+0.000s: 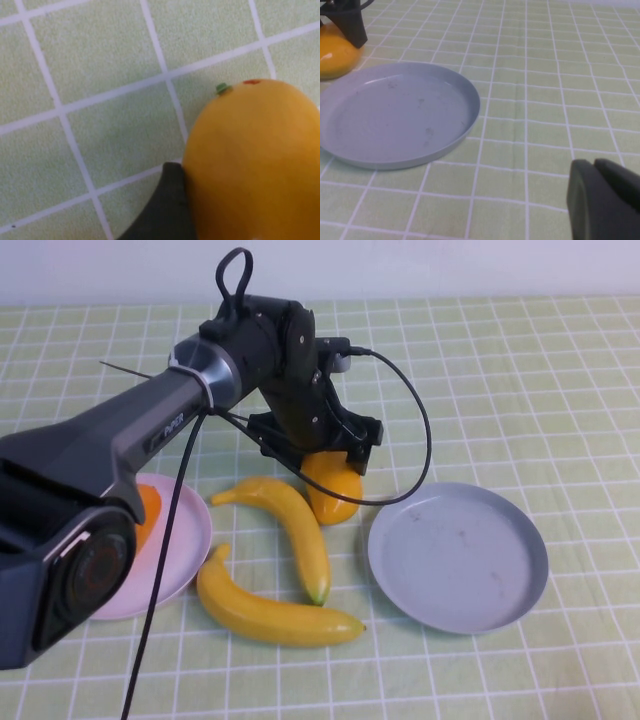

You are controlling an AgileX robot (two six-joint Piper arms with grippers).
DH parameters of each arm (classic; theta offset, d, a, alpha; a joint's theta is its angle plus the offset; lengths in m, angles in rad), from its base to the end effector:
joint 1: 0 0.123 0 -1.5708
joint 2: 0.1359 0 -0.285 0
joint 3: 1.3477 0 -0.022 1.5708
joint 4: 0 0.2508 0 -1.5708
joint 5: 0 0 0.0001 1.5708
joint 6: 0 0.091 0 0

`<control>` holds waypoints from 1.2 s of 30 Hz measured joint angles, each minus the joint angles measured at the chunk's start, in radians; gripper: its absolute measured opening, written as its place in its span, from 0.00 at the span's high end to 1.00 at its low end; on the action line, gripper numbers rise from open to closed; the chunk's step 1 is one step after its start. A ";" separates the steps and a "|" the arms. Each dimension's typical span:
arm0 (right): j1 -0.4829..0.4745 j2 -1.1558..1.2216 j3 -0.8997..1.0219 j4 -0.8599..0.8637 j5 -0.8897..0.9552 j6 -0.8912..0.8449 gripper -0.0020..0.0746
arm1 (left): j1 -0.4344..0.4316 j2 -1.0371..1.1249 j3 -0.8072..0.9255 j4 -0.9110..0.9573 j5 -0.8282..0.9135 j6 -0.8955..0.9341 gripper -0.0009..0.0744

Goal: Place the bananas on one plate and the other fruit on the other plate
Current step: Put one type of fruit in the left plate

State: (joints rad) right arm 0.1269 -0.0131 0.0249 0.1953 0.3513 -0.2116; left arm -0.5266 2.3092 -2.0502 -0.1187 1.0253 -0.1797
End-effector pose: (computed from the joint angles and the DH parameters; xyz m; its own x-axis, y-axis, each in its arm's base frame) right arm 0.0519 0.0128 0.1744 -0.2589 -0.0612 -0.9640 -0.1974 0.9803 -0.0092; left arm 0.4300 -0.2606 0.2004 -0.9078 0.2526 -0.3348 0.3245 0.9287 -0.1794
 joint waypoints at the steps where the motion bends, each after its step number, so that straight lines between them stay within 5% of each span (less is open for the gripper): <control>1: 0.000 0.000 0.000 0.000 0.000 0.000 0.99 | 0.000 0.000 0.000 0.000 0.003 0.005 0.16; 3: 0.000 0.000 0.000 0.000 0.000 0.000 0.99 | 0.000 0.000 -0.002 0.000 0.008 0.019 0.23; 22: 0.000 0.000 0.000 0.000 0.000 0.000 0.99 | -0.002 -0.238 -0.047 0.106 0.205 0.222 0.23; 36: 0.000 0.000 0.000 0.000 0.000 0.000 0.99 | 0.016 -0.645 0.516 0.275 0.215 0.249 0.23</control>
State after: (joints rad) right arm 0.1269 -0.0131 0.0249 0.1953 0.3513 -0.2116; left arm -0.5106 1.6644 -1.5347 0.1563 1.2401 0.0694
